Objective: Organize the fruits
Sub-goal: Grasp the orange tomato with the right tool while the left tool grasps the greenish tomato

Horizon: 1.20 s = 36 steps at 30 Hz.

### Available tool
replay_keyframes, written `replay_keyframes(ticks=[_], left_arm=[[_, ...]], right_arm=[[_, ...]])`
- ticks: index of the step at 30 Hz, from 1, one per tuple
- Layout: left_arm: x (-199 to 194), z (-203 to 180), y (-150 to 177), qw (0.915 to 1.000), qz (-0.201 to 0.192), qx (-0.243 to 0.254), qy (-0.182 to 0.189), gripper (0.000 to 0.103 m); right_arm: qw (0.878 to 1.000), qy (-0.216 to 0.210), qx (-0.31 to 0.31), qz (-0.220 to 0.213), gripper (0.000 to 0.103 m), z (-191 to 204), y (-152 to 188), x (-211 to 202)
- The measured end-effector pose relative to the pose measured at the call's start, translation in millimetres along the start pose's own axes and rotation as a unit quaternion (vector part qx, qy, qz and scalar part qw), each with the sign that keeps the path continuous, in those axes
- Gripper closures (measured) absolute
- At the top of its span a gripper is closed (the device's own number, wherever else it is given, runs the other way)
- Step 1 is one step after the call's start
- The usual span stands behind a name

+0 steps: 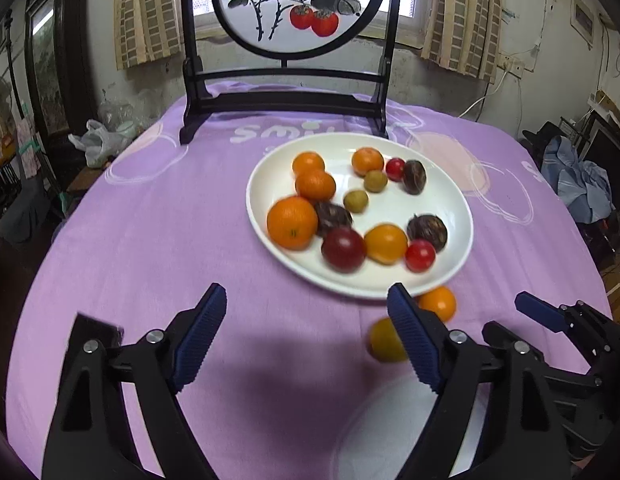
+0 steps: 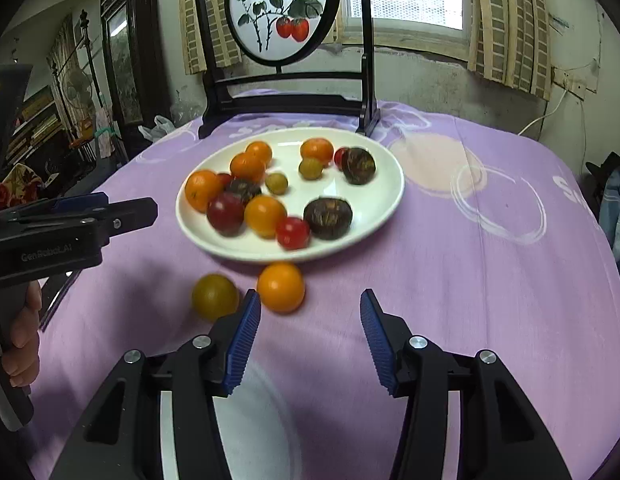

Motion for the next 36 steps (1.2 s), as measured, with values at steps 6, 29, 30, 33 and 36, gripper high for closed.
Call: replay_keyframes(ticks=[6, 29, 30, 33, 36], left_arm=[[3.3, -7.4, 28.2, 0.9998, 0.018, -0.005, 0.007, 0.021], [31.8, 20.5, 38.3, 0.9985, 0.044, -0.021, 0.025, 0.019], [31.8, 20.8, 38.2, 0.9986, 0.043, -0.020, 0.023, 0.019], [34.3, 20.4, 38.7, 0.9986, 0.046, -0.018, 0.020, 0.018], [36.5, 18.4, 39.7, 0.9984, 0.050, -0.017, 0.022, 0.018]], right_arm=[[1.000, 0.012, -0.004, 0.013, 0.050, 1.6, 22.9, -4.0], [0.999, 0.033, 0.003, 0.037, 0.051, 22.8, -8.8, 76.0], [0.999, 0.030, 0.006, 0.039, 0.059, 22.3, -11.2, 78.3], [0.999, 0.015, 0.013, 0.042, 0.067, 23.3, -11.3, 79.3], [0.999, 0.016, 0.014, 0.038, 0.067, 23.0, -7.1, 73.1]])
Point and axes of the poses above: each gripper's, at about its wrist camera, not at the fingertips, and x roughly the way its jaws point, z to its left, y to its underside, the point moved 2 cm from there along x, roughly the way its jaws point, and after that the axes turned 12 degrees about x, right-handed, at the moved point
